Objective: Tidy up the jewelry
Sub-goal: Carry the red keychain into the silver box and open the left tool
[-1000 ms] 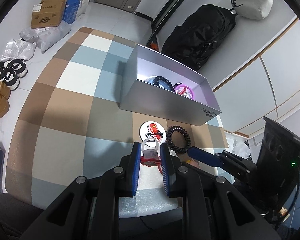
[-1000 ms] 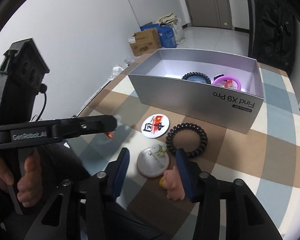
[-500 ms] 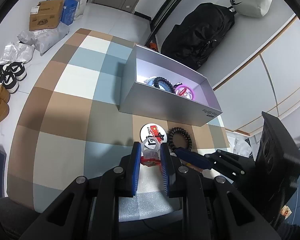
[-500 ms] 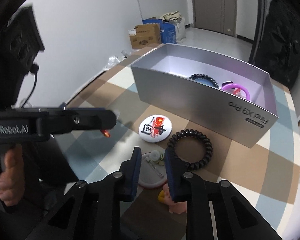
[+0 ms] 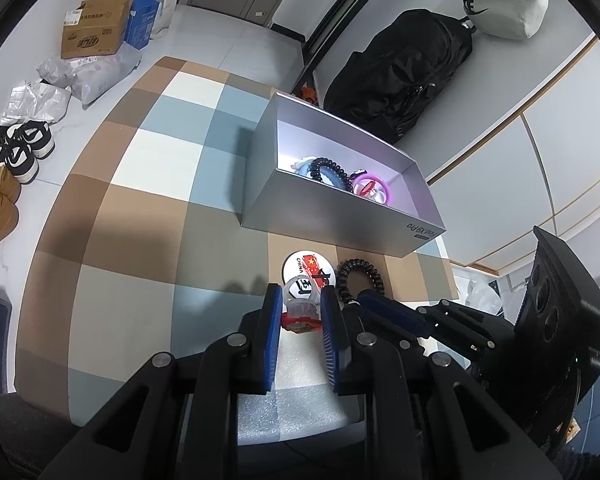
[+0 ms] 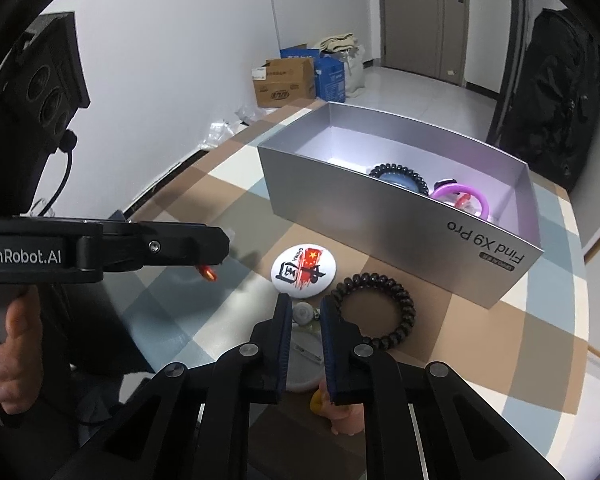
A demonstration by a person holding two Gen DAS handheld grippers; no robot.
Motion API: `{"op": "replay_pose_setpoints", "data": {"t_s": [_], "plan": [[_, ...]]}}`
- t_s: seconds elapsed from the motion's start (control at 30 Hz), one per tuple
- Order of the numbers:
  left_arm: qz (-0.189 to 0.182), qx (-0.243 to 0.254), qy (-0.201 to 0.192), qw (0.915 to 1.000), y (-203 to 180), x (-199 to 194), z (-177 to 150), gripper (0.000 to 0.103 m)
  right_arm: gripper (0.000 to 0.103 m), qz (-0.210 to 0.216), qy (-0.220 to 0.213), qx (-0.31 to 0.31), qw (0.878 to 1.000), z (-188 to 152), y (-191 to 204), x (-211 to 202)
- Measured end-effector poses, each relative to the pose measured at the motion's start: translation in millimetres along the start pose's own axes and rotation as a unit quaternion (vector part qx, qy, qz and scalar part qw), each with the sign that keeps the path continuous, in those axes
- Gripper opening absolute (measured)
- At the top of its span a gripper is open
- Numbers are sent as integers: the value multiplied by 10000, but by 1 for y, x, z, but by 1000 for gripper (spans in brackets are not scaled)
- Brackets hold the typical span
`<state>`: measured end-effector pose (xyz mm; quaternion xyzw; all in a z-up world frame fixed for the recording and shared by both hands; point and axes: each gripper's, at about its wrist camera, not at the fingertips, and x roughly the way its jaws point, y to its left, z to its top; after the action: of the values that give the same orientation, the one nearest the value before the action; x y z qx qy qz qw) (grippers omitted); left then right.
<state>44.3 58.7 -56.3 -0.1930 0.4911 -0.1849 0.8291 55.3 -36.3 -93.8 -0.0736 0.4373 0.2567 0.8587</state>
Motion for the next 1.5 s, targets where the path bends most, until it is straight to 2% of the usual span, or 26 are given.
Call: {"op": "replay_pose_setpoints", "data": {"t_s": [0.3, 0.37, 0.47, 0.7, 0.93, 1.3, 1.5], "plan": [[-10, -41, -132, 9999, -5, -2, 4, 14, 13, 204, -184, 434, 9987, 3, -17, -8], [-123, -116, -65, 9998, -7, 0, 5, 14, 13, 249, -249, 519, 9980, 4, -20, -12], [-71, 31, -77, 9999, -16, 0, 10, 14, 13, 306, -402, 578, 9970, 6, -26, -22], [-260, 54, -161, 9995, -30, 0, 32, 14, 13, 405, -691, 772, 9938, 23, -39, -44], [-161, 279, -247, 9992, -44, 6, 55, 14, 13, 460, -820, 1065, 9899, 39, -67, -52], [-124, 455, -230, 9986, -50, 29, 84, 14, 13, 682, -883, 1381, 9841, 69, -99, -43], [-119, 546, -262, 9981, -49, 43, 91, 14, 13, 757, -800, 1715, 9790, 75, -120, -28]]}}
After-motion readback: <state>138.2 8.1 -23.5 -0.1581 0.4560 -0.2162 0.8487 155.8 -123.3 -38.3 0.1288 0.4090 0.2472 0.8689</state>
